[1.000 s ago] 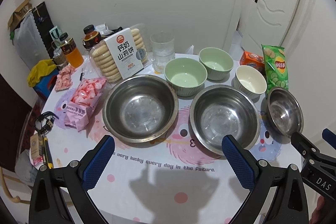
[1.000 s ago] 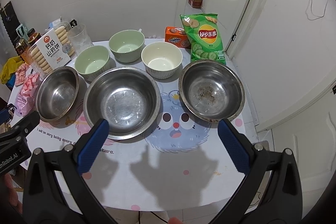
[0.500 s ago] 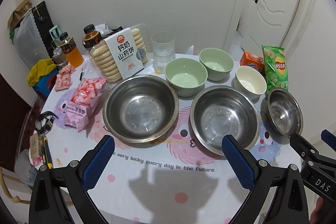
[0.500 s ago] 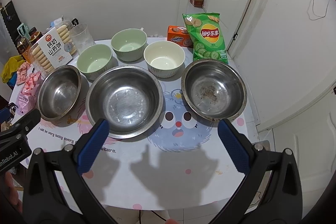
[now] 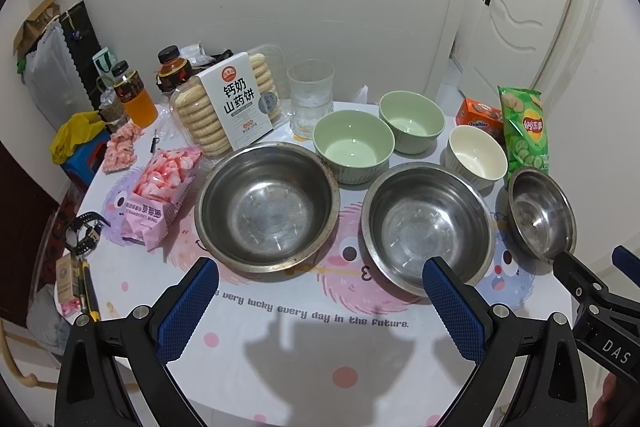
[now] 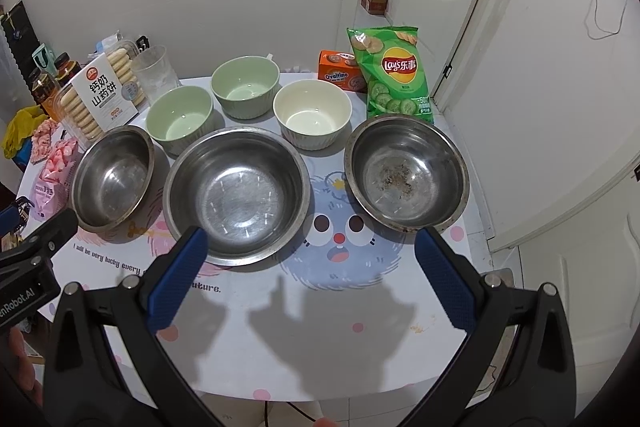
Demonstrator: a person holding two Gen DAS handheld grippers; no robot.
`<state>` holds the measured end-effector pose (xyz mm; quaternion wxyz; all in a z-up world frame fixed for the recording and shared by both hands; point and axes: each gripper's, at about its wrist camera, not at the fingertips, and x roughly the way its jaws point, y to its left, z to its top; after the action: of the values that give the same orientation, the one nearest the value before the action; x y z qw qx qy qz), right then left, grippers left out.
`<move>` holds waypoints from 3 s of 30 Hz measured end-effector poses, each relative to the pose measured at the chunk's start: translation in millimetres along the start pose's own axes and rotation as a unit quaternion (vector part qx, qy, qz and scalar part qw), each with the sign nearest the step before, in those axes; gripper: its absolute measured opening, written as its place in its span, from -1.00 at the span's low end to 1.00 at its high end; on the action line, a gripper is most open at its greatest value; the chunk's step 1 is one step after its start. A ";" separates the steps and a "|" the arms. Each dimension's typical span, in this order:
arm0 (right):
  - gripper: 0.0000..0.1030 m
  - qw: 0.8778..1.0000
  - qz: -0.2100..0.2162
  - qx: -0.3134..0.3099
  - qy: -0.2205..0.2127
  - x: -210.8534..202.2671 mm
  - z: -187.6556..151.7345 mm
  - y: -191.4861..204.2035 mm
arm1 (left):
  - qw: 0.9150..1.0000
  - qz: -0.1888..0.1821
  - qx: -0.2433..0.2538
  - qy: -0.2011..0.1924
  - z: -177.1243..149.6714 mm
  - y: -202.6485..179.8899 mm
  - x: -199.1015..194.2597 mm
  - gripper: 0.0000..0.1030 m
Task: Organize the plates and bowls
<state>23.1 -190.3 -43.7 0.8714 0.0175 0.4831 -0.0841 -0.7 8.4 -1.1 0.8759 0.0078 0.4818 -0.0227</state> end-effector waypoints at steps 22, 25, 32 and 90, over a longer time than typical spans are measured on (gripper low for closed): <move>1.00 1.000 0.001 0.001 0.001 -0.8 -0.5 -0.5 | 1.000 0.000 -0.004 0.001 0.4 2.6 0.5 1.00; 1.00 1.000 0.002 0.001 0.001 -0.8 -0.6 -0.3 | 1.000 -0.003 -0.008 0.004 0.4 4.6 1.2 1.00; 1.00 1.000 0.003 -0.004 0.003 0.2 -2.2 4.2 | 1.000 -0.005 -0.013 0.008 0.3 9.2 4.5 1.00; 0.04 0.949 0.165 -0.181 0.199 200.8 63.9 214.1 | 0.954 -0.030 -0.199 0.222 21.6 150.7 228.7 -0.16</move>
<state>215.9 -12.5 -190.1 0.7478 -0.0444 0.6440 0.1549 146.9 150.8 -184.0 0.7296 -0.1759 0.6590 0.0494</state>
